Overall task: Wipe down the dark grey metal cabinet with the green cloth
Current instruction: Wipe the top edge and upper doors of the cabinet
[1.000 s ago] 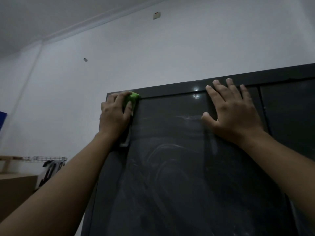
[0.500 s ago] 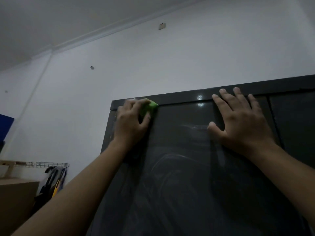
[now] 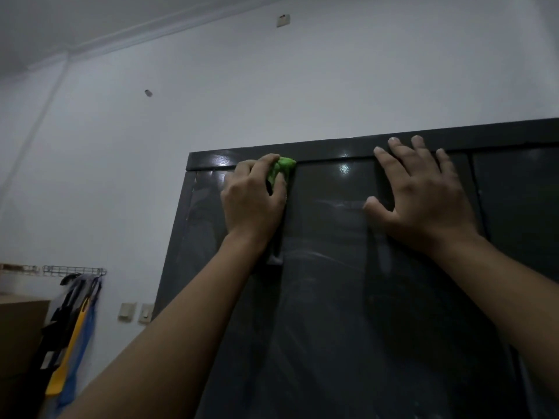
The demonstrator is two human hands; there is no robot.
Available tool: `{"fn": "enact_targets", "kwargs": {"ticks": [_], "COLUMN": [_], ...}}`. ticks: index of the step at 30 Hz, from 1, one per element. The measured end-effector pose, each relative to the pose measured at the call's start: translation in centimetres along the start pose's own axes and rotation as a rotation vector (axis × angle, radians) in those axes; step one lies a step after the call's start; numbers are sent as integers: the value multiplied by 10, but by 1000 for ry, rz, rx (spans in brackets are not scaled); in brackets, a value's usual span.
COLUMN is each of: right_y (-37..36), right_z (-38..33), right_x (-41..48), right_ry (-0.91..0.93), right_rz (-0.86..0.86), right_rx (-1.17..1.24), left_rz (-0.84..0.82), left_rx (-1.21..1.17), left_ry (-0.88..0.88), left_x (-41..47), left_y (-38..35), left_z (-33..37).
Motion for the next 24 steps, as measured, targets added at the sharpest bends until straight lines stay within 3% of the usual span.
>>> {"fn": "enact_targets", "kwargs": {"ticks": [4, 12, 18, 24], "right_y": [-1, 7, 15, 29], "right_z": [-1, 2, 12, 43], "right_x": [-1, -2, 4, 16], "right_ry": [3, 25, 35, 201], "right_rz": [-5, -30, -77, -263], "right_rx": [13, 125, 236, 183], "left_rz": [-28, -260, -153, -134], "left_rx": [0, 105, -43, -22], "left_ry": [-142, -586, -154, -186], "left_x": [-14, -58, -15, -27], "left_y": [-7, -17, -12, -36], "left_z": [24, 65, 72, 121]}}
Point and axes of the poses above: each hand's wrist, its own x-axis towards the middle knuckle, its own y-axis out of the back of the hand, z = x × y, the point moved 4 cm from there along x, towards the middle knuckle, and after that the axes turned 15 degrees about -z, right-handed, at the moved point
